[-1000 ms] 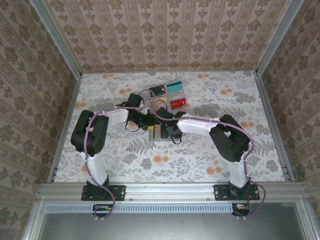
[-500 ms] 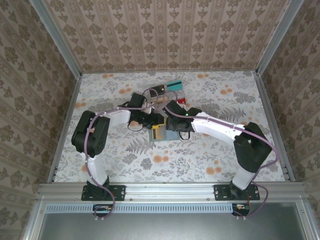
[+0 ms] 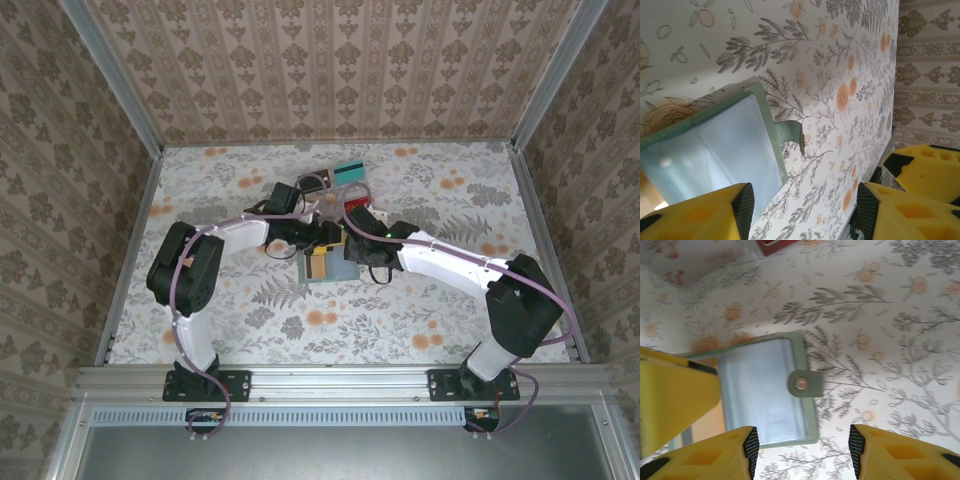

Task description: Take the credit cards out of the card holder

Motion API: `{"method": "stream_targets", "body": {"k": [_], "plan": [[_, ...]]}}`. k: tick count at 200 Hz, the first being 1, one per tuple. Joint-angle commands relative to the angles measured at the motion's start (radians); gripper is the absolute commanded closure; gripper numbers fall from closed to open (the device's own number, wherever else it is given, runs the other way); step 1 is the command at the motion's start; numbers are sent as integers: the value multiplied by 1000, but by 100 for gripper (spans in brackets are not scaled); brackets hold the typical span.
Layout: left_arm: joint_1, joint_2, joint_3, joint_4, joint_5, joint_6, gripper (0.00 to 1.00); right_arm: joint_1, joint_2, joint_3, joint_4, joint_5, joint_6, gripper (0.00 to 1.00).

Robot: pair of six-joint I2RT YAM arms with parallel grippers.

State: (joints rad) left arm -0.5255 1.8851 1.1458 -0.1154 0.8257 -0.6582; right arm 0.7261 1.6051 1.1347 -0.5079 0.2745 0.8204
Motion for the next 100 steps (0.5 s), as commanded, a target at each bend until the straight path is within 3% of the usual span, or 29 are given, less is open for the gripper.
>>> {"method": "stream_targets", "body": {"k": [1,60,100], "plan": [[29,-32,-1,-44,-35,34,40,-4,-26,-25,103,-74,-35,46],[154,-137,-116,-93,-145,48,48,-8,111,33,204,-270,-26,51],[167,-184,-183,-102,-211,44,53,-39,218,86,260,-391,1,56]]}}
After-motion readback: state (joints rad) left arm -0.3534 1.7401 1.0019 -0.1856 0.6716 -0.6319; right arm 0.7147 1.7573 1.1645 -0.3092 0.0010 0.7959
